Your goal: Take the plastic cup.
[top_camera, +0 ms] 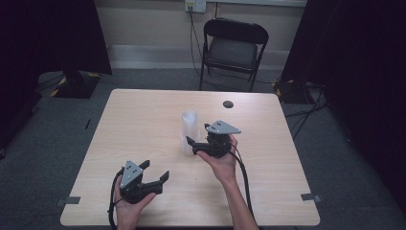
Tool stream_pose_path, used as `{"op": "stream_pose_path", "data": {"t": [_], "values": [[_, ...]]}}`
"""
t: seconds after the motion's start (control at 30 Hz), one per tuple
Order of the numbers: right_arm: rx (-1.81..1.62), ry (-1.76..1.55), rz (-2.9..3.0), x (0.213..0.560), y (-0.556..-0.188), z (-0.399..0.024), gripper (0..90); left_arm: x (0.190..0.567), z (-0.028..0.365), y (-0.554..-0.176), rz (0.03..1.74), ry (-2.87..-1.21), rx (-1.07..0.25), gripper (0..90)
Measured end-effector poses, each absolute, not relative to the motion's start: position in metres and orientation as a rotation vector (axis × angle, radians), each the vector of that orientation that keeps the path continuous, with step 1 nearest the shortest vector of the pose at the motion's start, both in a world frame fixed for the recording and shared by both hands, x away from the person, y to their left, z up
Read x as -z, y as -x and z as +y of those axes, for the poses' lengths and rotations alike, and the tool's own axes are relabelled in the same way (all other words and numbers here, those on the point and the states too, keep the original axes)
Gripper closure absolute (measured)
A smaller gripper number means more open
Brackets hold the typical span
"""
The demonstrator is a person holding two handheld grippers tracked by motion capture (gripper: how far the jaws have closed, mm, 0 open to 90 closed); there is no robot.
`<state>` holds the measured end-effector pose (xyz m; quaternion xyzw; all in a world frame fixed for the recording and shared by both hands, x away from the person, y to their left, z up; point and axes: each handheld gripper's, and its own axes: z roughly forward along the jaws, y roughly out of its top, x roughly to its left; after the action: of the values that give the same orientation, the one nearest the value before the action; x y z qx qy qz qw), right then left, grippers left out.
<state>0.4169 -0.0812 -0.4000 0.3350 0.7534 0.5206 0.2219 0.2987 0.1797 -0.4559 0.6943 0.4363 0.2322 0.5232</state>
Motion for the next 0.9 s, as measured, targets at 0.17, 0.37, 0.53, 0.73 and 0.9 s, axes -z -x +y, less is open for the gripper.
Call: {"op": "stream_pose_path", "data": {"t": [0.17,0.37,0.53,0.73,0.9], "values": [[-1.433,-0.942,2.085,0.399,-0.428,-0.079,17.5,0.456,0.182,-0.299,1.047,-1.656,-0.564,17.3],[-1.438,-0.919,2.086,0.398,-0.438,-0.074,17.2,0.457,0.182,-0.298,1.054,-1.653,-0.565,17.3],[-1.43,-0.894,2.097,0.4,-0.446,-0.064,17.5,0.457,0.182,-0.298,1.052,-1.657,-0.562,17.3],[-1.435,-0.895,2.113,0.404,-0.456,-0.057,19.3,0.458,0.182,-0.298,1.053,-1.658,-0.559,17.4],[-1.451,-0.921,2.113,0.412,-0.464,-0.056,20.6,0.459,0.183,-0.298,1.056,-1.658,-0.556,17.4]]}}
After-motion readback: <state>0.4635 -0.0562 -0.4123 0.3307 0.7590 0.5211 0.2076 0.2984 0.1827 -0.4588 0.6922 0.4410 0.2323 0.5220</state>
